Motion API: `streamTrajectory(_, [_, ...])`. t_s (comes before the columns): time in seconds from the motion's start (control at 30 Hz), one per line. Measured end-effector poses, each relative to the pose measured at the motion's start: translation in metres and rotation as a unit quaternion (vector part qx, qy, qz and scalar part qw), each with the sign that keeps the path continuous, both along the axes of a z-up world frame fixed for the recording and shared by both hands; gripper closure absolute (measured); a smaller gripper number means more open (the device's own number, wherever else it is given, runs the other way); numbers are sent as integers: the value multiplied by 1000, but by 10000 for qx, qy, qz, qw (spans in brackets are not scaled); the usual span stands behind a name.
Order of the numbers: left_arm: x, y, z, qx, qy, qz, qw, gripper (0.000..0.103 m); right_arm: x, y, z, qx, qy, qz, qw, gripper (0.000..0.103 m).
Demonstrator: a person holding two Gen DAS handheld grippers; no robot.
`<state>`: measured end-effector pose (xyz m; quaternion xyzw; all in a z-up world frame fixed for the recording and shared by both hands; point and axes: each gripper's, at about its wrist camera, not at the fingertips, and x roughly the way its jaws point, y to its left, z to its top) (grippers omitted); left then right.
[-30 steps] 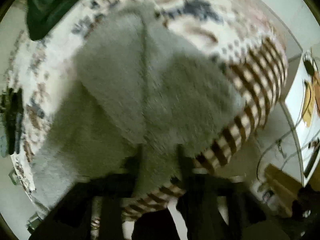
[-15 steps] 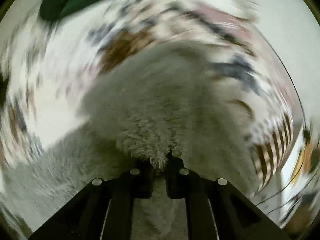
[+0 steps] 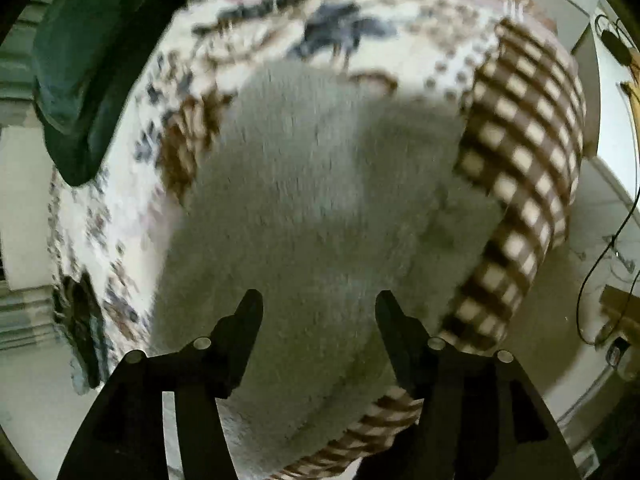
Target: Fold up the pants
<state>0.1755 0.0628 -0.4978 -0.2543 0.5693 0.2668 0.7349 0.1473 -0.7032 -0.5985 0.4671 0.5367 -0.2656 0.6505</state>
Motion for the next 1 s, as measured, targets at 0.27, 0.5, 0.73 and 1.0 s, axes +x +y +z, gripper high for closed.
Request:
streamTrajectory(0.27, [18,57,-22,-192,-170,453,9986,8,-3,44,-41,119,258,-239,9993,53])
streamTrajectory(0.5, [20,99,-24,-347,-537,952,9934,97,2,66,-24,-388,224,61,9990,93])
streamTrajectory(0.73, [1,114,-26,-269,-215,853,9958,96,-13,71,8,-547,226,219,9980,94])
streamTrajectory(1.0, [2,96,-30,-290,-25,546,9981,93,-24,63,-28,-5,584,378,9976,80])
